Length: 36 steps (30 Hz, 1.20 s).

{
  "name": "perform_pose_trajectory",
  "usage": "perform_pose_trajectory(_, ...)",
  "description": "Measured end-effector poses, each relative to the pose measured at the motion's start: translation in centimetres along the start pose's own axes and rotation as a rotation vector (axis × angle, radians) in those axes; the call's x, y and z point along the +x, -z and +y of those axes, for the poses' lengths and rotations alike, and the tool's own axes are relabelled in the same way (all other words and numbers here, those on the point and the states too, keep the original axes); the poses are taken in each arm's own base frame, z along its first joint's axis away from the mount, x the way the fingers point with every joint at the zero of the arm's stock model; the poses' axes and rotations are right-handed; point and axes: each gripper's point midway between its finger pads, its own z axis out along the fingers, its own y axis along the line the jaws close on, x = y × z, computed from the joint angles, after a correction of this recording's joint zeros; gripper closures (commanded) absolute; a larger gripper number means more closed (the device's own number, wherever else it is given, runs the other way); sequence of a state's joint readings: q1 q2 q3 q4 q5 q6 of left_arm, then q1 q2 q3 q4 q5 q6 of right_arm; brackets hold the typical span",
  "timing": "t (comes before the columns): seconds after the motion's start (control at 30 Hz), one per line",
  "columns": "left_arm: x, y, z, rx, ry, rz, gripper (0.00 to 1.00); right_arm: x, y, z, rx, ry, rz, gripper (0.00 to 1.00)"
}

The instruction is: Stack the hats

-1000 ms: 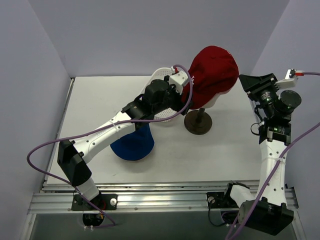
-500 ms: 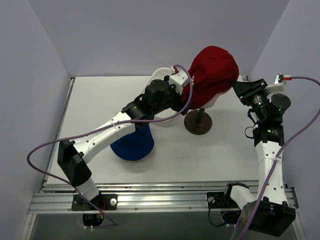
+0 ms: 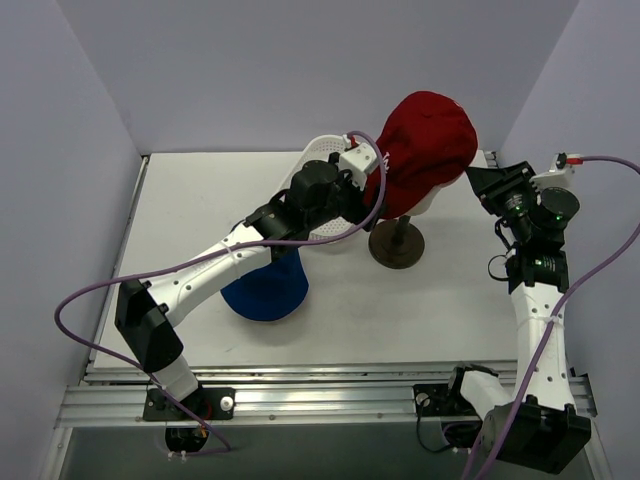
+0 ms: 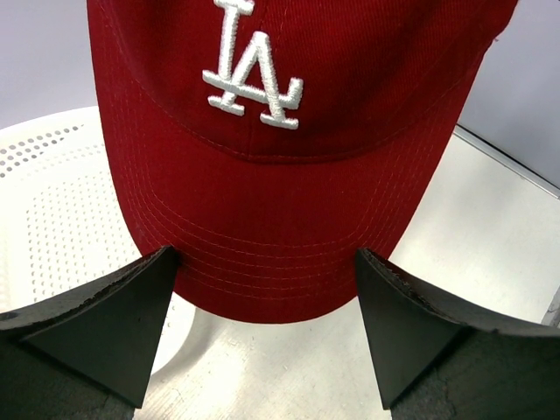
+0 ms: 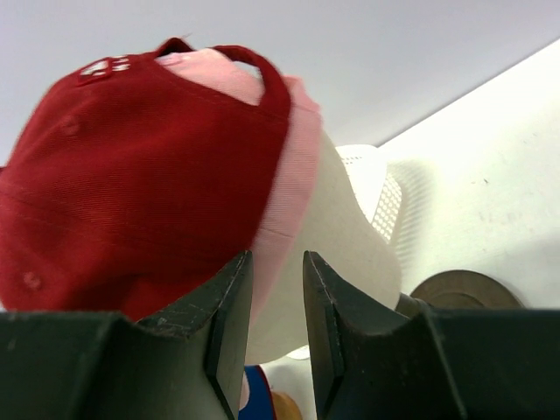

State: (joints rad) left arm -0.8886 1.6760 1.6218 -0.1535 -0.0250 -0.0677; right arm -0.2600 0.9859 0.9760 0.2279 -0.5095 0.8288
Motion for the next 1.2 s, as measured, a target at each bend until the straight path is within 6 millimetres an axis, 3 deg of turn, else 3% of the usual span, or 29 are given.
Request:
perform_pose_trajectory(0.17, 0.6, -0.1, -0.1, 0.002, 0.005, 0.008, 0.09, 0.1, 0.1, -0.4, 0.034, 0.003, 0.013, 0.71)
perform_pose_trajectory(0.4, 0.7, 0.0, -0.7, 0.0, 0.002, 0.011, 0.03, -2.7, 1.0, 3.2, -0.012, 0.081, -0.029, 0.66)
perform_pose_trajectory(0.47, 0.6, 0.3, -0.7, -0.006, 0.001, 0.016, 0.01, -2.9, 1.5, 3.6, -0.018, 0.099, -0.034, 0.66)
perform_pose_trajectory(0.57, 0.1, 1.2, -0.6, -0.02, 0.0, 0.018, 0.06, -2.5, 2.1, 3.6, -0.007, 0.114, -0.024, 0.65)
perform_pose_trajectory(0.67, -1.5, 3.1, -0.4, -0.037, 0.0, -0.007, 0.06, -2.1, 2.5, 3.2, 0.01, 0.125, -0.007, 0.65)
perform_pose_trajectory(0.8, -5.2, 6.9, 0.0, -0.058, 0.009, -0.095, 0.06, -2.1, 2.7, 3.3, 0.005, 0.146, -0.006, 0.61)
perform_pose_trajectory(0.9, -7.7, 10.2, 0.3, -0.075, 0.031, -0.172, 0.06, -3.0, 2.1, 3.9, 0.006, 0.161, -0.007, 0.61)
perform_pose_trajectory(0.97, -8.3, 11.9, 0.7, -0.094, 0.048, -0.199, 0.06, -4.0, 1.4, 4.5, 0.001, 0.17, -0.016, 0.62)
perform_pose_trajectory(1.07, -7.4, 13.1, 1.4, -0.132, 0.072, -0.201, 0.06, -4.5, 0.3, 4.2, 0.008, 0.171, -0.016, 0.62)
perform_pose_trajectory(1.2, -2.9, 13.1, 2.5, -0.189, 0.09, -0.124, 0.06, -4.1, -1.4, 2.3, 0.041, 0.151, 0.004, 0.64)
